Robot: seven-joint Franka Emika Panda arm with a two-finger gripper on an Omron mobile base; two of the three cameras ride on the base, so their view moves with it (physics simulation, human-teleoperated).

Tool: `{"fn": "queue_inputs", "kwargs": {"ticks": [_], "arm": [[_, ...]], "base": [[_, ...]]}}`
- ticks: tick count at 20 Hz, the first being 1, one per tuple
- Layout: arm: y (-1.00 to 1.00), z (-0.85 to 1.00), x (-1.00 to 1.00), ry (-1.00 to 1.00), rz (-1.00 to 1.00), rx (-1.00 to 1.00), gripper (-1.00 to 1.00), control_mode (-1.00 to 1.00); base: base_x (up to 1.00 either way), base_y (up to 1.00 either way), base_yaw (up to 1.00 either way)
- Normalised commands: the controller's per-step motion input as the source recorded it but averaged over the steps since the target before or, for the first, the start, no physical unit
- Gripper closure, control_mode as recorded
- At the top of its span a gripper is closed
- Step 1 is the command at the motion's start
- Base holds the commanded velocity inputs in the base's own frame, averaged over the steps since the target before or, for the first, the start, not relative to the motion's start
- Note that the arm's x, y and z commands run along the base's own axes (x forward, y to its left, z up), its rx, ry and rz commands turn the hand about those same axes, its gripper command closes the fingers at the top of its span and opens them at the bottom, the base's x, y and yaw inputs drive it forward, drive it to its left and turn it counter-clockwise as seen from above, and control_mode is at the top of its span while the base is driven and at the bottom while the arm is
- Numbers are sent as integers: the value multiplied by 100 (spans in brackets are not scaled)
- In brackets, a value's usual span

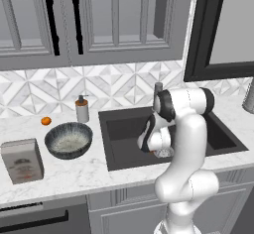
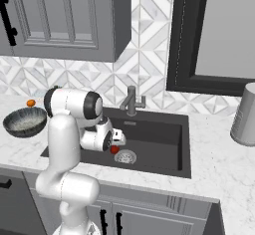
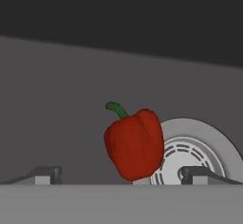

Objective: Pick the bell pepper from the sink and place it in the bowl. Then pick the bowl and place it in the microwave. Then close the microwave door and press the start button.

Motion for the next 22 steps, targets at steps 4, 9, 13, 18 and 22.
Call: {"fn": "queue_inputs", "kwargs": {"ticks": [4,9,13,18,22], "arm": [[-13,-19,2,1,0,0,-100,-100],[-6,-23,23,3,0,0,-100,-100],[0,-22,28,1,0,0,-100,-100],[-4,-22,9,4,0,0,-100,-100],[-1,-27,0,7,-1,0,100,-100]], "base": [[0,0,0],[0,0,0],[0,0,0],[0,0,0],[0,0,0]]}}
